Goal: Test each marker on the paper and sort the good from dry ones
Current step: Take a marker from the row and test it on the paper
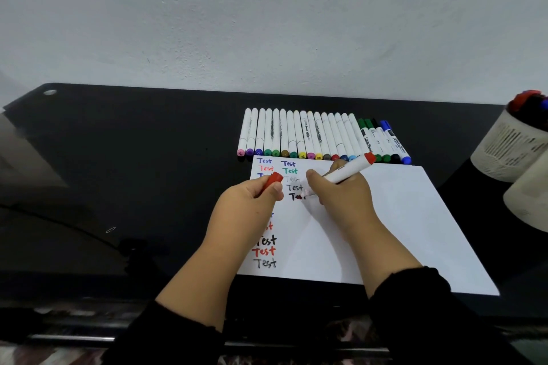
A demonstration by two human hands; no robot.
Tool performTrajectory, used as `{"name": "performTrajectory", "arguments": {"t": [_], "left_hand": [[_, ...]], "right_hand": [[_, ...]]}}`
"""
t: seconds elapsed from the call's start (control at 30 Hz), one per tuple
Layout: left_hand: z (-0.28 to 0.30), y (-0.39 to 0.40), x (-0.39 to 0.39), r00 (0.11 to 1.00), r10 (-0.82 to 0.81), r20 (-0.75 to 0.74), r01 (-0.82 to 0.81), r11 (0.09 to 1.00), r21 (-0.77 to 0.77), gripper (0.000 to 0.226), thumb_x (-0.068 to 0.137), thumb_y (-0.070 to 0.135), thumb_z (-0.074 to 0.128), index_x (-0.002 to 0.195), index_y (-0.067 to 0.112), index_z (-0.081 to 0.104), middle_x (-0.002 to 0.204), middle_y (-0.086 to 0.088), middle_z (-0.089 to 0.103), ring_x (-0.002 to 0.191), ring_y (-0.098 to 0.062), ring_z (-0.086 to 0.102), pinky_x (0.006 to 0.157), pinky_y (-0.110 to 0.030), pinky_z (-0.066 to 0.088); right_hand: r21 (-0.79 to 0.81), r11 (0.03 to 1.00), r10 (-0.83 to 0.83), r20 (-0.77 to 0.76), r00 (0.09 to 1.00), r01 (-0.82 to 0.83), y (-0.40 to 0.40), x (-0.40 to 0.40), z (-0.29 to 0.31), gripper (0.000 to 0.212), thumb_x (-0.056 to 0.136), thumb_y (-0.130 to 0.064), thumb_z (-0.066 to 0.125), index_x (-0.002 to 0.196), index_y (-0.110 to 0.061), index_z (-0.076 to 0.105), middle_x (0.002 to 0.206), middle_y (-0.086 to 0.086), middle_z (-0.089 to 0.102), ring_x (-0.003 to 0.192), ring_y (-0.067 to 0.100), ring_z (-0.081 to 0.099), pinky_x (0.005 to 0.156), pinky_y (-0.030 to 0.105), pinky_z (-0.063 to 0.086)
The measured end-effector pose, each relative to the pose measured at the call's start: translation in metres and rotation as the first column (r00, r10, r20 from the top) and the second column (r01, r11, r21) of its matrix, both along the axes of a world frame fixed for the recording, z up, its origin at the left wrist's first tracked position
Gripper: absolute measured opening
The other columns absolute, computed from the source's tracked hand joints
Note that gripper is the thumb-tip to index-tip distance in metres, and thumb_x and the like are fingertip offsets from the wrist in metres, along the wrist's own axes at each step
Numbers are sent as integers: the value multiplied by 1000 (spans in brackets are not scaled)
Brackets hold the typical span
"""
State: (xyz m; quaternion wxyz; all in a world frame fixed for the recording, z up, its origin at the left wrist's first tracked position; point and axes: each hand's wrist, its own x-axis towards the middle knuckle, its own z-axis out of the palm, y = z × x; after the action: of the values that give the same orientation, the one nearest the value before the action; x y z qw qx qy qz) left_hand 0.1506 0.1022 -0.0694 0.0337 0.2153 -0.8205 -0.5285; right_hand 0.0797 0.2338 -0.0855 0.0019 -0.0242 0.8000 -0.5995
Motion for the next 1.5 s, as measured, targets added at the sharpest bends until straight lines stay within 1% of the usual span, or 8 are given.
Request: {"name": "performTrajectory", "arguments": {"t": [0.13, 0.33, 0.47, 0.8, 0.93, 1.2, 1.37, 1.5], "left_hand": [[-2, -1, -1, 1000, -17, 26, 18, 999, -41, 12, 94, 42, 48, 93, 37, 59, 82, 16, 62, 65, 1, 53, 48, -12, 34], [-3, -1, -3, 999, -25, 44, 28, 997, -75, 19, 94, 42, 47, 98, 33, 63, 81, 17, 59, 65, 0, 53, 48, -14, 33], [-2, -2, -3, 999, -24, 37, 26, 997, -67, 17, 94, 42, 48, 95, 34, 63, 86, 15, 61, 70, -1, 55, 51, -16, 34], [-1, -1, -2, 999, -45, 26, 46, 997, -57, 18, 94, 42, 48, 79, 38, 57, 88, 14, 63, 68, -1, 54, 52, -16, 36], [-2, -2, -3, 999, -40, 31, 42, 998, -56, 22, 94, 42, 49, 73, 39, 55, 87, 13, 64, 66, 0, 53, 52, -15, 35], [-2, -3, -2, 999, -42, 33, 44, 997, -69, 19, 93, 42, 49, 77, 38, 57, 88, 12, 64, 69, -2, 55, 55, -16, 41], [-1, -4, -2, 999, -36, 35, 38, 998, -56, 12, 93, 42, 49, 89, 37, 59, 93, 11, 65, 83, -7, 60, 56, -17, 39], [-3, -4, -3, 998, -38, 41, 40, 997, -64, 14, 94, 42, 48, 89, 37, 60, 90, 14, 63, 73, -3, 56, 54, -16, 38]], "right_hand": [[53, 998, 24, -46, 999, -21, -4, 1, -5, 29, 83, -22, 66, 69, -11, 43, 71, 17, 60, 65, 22, 55, 58, 25, 41], [133, 989, 76, -87, 993, -64, -7, 3, -9, 34, 84, -24, 67, 65, -14, 41, 70, 11, 61, 59, 13, 51, 54, 20, 38], [184, 981, 92, -122, 988, -69, -8, 2, -11, 36, 84, -20, 66, 63, -16, 37, 56, -2, 46, 52, 10, 43, 47, 14, 33], [129, 987, 106, -91, 990, -94, -6, 4, -11, 39, 83, -11, 63, 59, -17, 33, 53, -5, 40, 47, 2, 42, 47, 13, 32], [95, 995, 54, -95, 994, -45, -4, 3, -10, 37, 82, -14, 63, 61, -16, 34, 60, 4, 45, 62, 17, 47, 57, 27, 36], [162, 986, 62, -117, 991, -42, -5, 4, -10, 37, 84, -15, 62, 61, -16, 34, 59, 1, 45, 60, 16, 48, 51, 21, 34], [133, 991, 33, -107, 994, -18, -4, 4, -11, 38, 83, -12, 62, 60, -16, 32, 61, 5, 45, 61, 17, 46, 53, 24, 33], [154, 988, 30, -120, 992, -11, -4, 4, -11, 40, 84, -14, 62, 60, -16, 31, 59, 3, 43, 60, 17, 45, 52, 23, 32]]}}
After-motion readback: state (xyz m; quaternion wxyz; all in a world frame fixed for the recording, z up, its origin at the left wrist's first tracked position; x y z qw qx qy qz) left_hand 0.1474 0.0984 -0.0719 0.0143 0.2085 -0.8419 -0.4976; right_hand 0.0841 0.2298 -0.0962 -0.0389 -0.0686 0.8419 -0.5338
